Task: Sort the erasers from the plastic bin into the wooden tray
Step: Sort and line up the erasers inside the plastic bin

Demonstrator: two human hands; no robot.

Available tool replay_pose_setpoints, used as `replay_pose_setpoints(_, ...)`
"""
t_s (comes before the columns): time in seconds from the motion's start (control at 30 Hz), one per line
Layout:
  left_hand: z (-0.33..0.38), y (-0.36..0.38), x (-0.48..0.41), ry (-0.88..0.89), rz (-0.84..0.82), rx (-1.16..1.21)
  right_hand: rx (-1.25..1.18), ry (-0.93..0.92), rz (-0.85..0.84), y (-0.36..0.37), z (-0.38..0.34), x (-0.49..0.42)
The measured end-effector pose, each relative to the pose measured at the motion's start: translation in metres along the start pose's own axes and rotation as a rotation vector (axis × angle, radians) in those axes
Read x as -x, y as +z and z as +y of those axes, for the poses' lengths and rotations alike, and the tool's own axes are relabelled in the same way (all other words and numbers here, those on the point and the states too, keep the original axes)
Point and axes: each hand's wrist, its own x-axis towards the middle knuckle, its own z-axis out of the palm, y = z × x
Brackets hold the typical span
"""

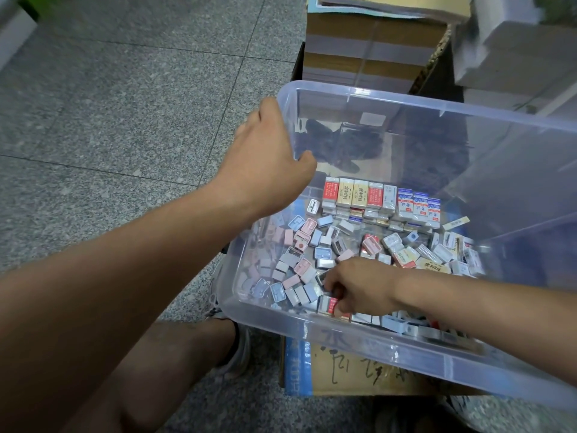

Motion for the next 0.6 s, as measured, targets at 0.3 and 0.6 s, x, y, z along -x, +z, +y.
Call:
replay_pose_setpoints(0.3, 0.0, 0.0, 0.0, 0.005, 0.005, 0.005, -0.387, 0.002, -0.011, -0.01, 0.01, 0.006)
replay_pose_setpoints(0.6, -0.001, 0.001, -0.003, -0.004, 0.003, 0.016, -0.089, 0.087, 0.003, -0.045, 0.038, 0.027)
